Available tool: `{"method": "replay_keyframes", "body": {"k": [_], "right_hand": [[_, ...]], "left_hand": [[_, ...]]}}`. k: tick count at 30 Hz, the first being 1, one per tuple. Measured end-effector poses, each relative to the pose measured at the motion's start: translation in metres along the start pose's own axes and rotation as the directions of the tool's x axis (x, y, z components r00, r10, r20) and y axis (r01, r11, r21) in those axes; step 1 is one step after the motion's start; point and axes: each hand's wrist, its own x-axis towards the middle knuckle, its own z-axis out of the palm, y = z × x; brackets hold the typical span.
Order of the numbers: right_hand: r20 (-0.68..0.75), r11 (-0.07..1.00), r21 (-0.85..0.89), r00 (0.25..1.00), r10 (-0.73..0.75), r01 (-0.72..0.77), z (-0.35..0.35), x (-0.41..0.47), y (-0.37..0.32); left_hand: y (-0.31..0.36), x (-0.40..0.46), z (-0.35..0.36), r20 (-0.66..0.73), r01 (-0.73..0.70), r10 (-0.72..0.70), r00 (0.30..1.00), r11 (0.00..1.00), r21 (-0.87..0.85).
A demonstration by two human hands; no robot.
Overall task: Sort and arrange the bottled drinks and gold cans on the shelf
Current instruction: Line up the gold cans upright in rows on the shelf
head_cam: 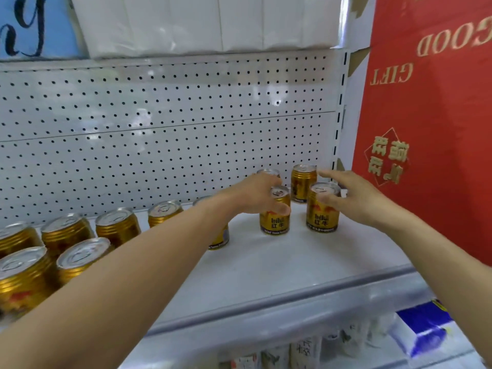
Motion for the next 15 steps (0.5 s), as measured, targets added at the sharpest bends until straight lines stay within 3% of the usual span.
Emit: {"method": "replay_keyframes", "body": {"k": [5,15], "right_hand": [[0.067,0.998,0.038,0.997,0.036,-0.039,0.006,0.010,0.020],[-0.026,0.999,0.054,1.000,0.005,-0.004,0.010,-0.001,0.014]], "left_hand": [[0.005,0.006,0.005,-0.056,0.008,-0.008,0.998,1.000,-0.001],[0.000,-0.011,-0.001,-0.084,0.024,-0.029,0.996,0.998,-0.052]]}}
